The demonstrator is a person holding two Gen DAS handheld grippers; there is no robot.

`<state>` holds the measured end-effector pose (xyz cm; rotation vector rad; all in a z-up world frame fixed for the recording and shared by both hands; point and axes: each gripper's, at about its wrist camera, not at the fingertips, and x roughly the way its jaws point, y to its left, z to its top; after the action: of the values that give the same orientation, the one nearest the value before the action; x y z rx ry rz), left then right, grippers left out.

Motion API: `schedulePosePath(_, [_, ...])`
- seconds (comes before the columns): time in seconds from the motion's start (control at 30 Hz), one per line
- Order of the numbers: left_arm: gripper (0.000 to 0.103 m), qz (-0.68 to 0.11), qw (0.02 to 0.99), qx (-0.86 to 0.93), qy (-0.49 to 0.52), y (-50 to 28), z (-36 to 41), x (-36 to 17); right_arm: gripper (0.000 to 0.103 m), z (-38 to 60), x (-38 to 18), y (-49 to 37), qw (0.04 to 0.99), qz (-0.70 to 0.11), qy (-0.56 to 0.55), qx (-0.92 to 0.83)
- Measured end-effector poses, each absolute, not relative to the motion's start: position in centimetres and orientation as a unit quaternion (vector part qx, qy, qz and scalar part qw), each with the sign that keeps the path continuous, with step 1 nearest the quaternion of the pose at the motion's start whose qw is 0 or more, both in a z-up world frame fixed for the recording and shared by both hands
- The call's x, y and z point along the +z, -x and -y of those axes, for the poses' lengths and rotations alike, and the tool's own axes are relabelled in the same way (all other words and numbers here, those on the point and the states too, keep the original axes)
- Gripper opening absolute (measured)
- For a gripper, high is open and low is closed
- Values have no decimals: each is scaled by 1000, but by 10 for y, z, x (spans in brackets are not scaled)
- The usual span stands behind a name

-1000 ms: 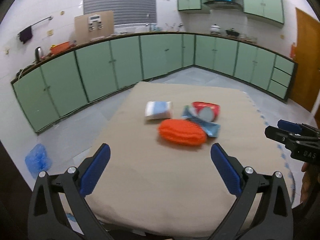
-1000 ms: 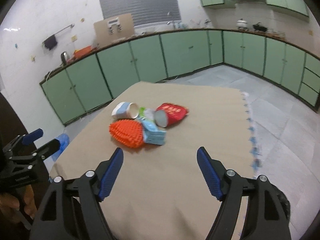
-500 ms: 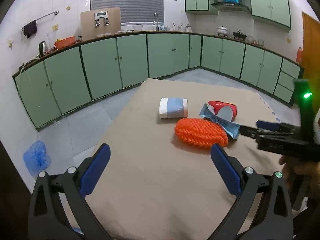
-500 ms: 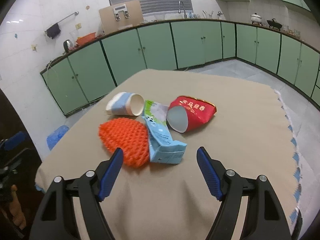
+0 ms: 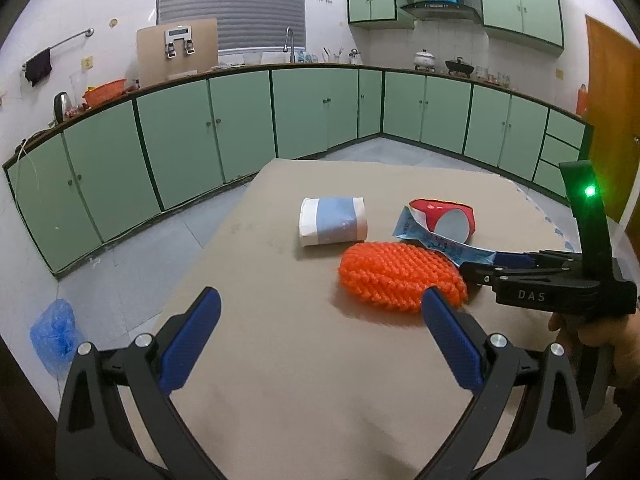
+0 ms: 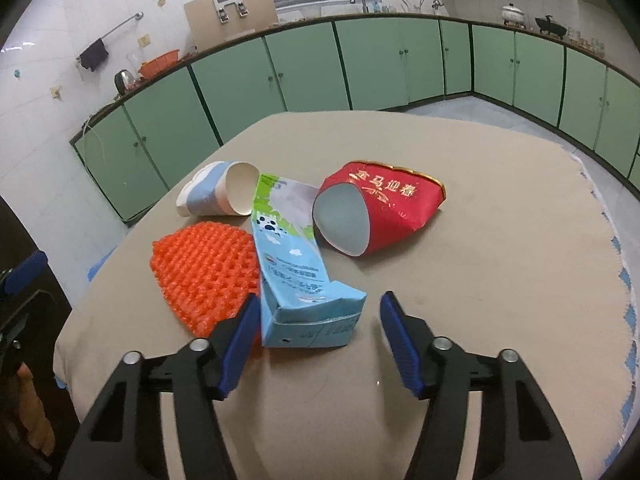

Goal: Collect trash
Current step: 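Grasp the blue milk carton with the right tool while the left tool grasps the orange mesh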

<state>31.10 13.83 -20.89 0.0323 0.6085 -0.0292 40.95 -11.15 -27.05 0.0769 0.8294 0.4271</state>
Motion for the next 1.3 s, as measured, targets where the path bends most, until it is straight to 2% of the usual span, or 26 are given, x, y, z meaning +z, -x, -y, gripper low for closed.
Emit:
schedulePosePath(0.4, [97, -305, 951, -44, -20, -321, -123, -216, 50, 142, -255, -380, 911, -365, -33, 189])
schedulePosePath(1.1, [96, -383, 918, -78, -67, -380, -30, -263, 49, 194, -251, -338, 923, -345, -35, 168])
schedulePosePath(1.17, [88, -389, 916, -69, -70, -384, -29, -265, 49, 198, -253, -336, 922, -348, -35, 168])
schedulePosePath(1.23, [65, -388, 917, -65, -71, -385, -29, -265, 49, 201, -254, -334, 921, -350, -34, 168])
schedulePosePath(1.27, [60, -386, 917, -64, -70, -385, -30, -265, 50, 202, -254, -333, 920, -351, -34, 169])
schedulePosePath(1.3, [50, -382, 920, -64, -66, -384, -31, -263, 50, 204, -256, -332, 920, -352, -34, 169])
